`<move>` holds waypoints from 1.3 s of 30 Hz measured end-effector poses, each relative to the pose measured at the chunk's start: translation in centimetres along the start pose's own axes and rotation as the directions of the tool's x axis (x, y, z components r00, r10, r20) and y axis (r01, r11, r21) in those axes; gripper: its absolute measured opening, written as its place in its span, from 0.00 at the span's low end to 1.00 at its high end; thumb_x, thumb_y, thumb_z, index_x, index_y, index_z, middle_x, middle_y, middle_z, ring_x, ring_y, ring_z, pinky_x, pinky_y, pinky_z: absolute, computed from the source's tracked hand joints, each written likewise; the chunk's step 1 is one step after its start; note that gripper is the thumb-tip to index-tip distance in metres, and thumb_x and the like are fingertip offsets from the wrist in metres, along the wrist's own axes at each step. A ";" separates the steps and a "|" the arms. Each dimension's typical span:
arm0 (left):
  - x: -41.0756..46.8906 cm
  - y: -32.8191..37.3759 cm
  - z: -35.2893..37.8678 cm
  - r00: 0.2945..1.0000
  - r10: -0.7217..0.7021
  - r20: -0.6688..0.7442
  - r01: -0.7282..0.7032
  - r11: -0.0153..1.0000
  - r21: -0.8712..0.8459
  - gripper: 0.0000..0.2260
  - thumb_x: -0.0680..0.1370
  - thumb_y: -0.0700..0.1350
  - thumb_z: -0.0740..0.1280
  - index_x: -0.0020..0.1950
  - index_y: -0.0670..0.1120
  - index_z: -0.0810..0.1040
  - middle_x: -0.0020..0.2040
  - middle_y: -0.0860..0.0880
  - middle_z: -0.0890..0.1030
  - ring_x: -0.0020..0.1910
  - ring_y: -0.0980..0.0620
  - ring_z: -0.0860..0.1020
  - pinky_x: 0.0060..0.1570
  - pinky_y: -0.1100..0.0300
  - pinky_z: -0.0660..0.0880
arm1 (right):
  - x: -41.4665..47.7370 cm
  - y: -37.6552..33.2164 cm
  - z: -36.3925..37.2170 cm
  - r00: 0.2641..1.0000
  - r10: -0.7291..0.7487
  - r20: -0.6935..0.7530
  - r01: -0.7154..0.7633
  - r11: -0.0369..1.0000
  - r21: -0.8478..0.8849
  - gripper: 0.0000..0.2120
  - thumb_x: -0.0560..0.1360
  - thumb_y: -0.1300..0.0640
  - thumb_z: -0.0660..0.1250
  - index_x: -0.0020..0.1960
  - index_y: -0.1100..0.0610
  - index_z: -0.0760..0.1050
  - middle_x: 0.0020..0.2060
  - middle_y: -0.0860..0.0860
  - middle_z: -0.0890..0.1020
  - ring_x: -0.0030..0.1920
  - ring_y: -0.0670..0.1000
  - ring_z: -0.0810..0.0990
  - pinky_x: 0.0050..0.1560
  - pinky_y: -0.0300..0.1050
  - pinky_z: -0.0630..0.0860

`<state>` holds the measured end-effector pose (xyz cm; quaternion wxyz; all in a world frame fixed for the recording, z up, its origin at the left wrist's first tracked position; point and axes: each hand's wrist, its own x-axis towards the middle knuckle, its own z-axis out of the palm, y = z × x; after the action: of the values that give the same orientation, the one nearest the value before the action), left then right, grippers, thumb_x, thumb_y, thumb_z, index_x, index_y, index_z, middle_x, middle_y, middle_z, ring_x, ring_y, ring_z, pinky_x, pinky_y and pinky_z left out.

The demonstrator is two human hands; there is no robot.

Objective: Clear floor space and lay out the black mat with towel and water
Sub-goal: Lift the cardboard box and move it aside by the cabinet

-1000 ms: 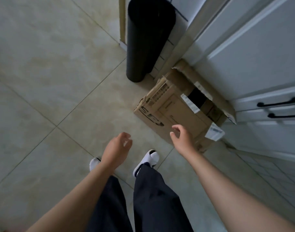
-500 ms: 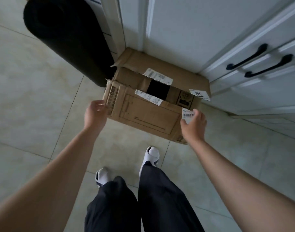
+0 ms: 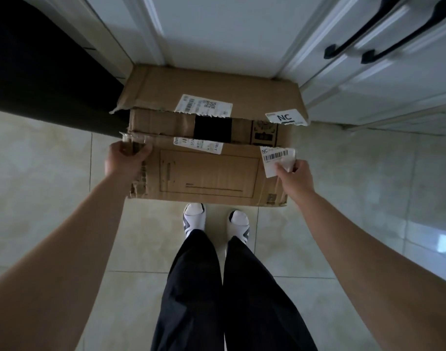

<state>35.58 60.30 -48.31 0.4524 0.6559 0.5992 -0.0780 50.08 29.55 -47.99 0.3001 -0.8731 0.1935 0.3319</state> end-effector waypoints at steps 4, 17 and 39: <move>0.7 0.6 -0.7 0.997 -0.052 0.062 0.055 0.997 -0.052 0.38 0.66 0.54 0.77 0.71 0.45 0.65 0.63 0.47 0.76 0.60 0.46 0.76 0.60 0.50 0.74 | 1.3 -0.1 -0.4 0.998 0.017 0.058 -0.018 0.999 0.026 0.21 0.74 0.47 0.69 0.61 0.60 0.74 0.53 0.54 0.82 0.45 0.53 0.79 0.37 0.41 0.74; 3.2 1.4 -0.9 0.965 -0.094 0.245 0.089 0.996 0.031 0.30 0.65 0.52 0.78 0.63 0.48 0.73 0.59 0.48 0.79 0.56 0.46 0.78 0.55 0.48 0.77 | 2.5 0.0 -0.5 0.985 0.041 0.170 -0.011 0.984 -0.176 0.23 0.76 0.44 0.64 0.56 0.64 0.74 0.45 0.56 0.78 0.40 0.52 0.76 0.44 0.46 0.72; -2.0 3.0 8.5 0.923 0.022 0.384 -0.089 0.983 0.158 0.37 0.59 0.60 0.79 0.64 0.51 0.72 0.62 0.49 0.77 0.59 0.47 0.76 0.60 0.44 0.74 | 2.1 9.7 -7.7 0.994 0.091 -0.052 -0.100 0.970 -0.222 0.27 0.74 0.44 0.68 0.61 0.63 0.68 0.55 0.58 0.79 0.50 0.58 0.79 0.44 0.47 0.75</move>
<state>41.36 53.38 -50.43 0.5037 0.6815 0.4724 -0.2424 49.93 17.06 -48.68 0.1794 -0.8976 0.2029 0.3478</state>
